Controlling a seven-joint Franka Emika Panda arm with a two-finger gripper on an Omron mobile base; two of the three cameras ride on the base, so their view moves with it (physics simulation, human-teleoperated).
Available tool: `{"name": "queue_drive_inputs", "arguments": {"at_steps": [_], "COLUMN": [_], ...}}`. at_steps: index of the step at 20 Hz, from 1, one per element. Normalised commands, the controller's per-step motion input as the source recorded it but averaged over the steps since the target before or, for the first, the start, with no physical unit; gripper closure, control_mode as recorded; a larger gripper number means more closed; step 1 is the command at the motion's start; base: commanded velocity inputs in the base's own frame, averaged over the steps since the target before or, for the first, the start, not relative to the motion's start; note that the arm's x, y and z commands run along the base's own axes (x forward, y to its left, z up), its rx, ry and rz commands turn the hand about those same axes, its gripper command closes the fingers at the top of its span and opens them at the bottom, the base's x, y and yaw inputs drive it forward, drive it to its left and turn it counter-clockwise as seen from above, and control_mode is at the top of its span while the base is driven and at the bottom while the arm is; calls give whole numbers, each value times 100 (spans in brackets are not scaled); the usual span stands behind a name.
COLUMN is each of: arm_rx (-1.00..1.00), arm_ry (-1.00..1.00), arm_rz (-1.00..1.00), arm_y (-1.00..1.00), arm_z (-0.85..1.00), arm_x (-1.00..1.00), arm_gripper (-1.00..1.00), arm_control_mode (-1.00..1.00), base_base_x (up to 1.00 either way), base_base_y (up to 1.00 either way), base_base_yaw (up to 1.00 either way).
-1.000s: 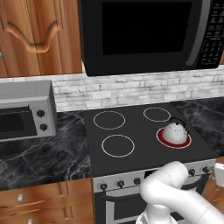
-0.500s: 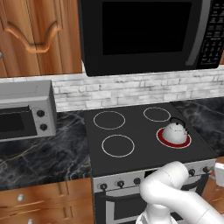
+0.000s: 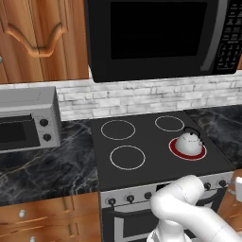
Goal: Lower the heat of the kettle.
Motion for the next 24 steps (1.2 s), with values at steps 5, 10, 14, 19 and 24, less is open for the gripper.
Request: {"name": "queue_drive_inputs", "arguments": {"at_steps": [5,10,14,19,24], "arm_rx": [0,0,0,0,0], "arm_ry": [-2,0,0,1,0], "arm_rz": [0,0,0,0,0], "arm_y": [3,8,11,28,5], "arm_z": [11,12,1,0,0], "arm_x": [-10,1,5,4,4], "arm_gripper": [-100,-100,-100,-100,-100], "arm_control_mode": [-100,-100,-100,-100,-100], "base_base_x": [0,0,0,0,0], "base_base_y": [0,0,0,0,0], "base_base_yaw": [0,0,0,0,0]}}
